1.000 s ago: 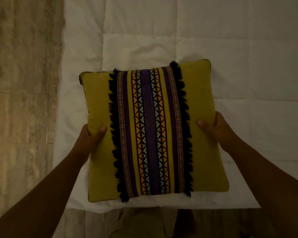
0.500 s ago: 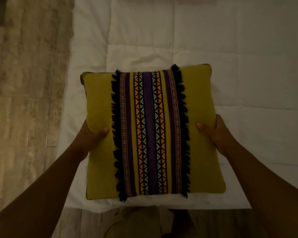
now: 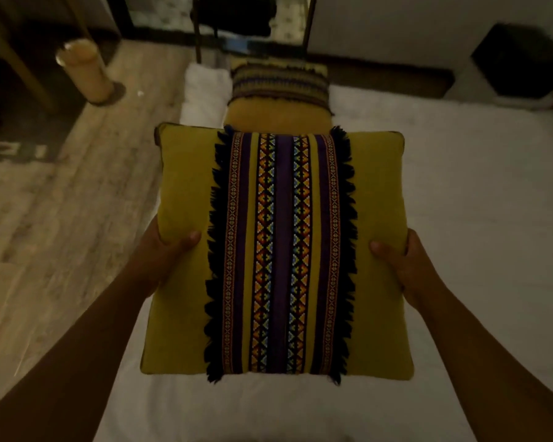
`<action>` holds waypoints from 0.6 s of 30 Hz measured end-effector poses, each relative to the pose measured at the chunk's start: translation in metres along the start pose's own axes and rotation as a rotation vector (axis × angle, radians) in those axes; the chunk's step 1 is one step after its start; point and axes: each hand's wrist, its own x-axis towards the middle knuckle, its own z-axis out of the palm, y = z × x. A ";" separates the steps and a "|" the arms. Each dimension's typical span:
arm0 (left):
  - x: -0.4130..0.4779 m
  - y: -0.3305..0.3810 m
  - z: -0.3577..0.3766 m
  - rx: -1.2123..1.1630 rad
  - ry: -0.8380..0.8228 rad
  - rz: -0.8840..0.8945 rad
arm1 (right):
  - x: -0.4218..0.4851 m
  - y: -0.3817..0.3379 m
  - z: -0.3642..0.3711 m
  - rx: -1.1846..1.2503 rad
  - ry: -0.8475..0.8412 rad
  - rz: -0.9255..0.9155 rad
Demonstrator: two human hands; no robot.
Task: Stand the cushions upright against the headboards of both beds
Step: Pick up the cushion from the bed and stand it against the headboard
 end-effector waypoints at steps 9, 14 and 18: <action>-0.042 0.150 0.025 -0.031 -0.011 0.292 | -0.061 -0.132 -0.052 0.086 0.099 -0.275; -0.055 0.214 0.054 -0.021 -0.063 0.469 | -0.093 -0.176 -0.094 0.119 0.188 -0.430; -0.053 0.240 0.078 0.017 -0.103 0.567 | -0.112 -0.190 -0.125 0.136 0.256 -0.493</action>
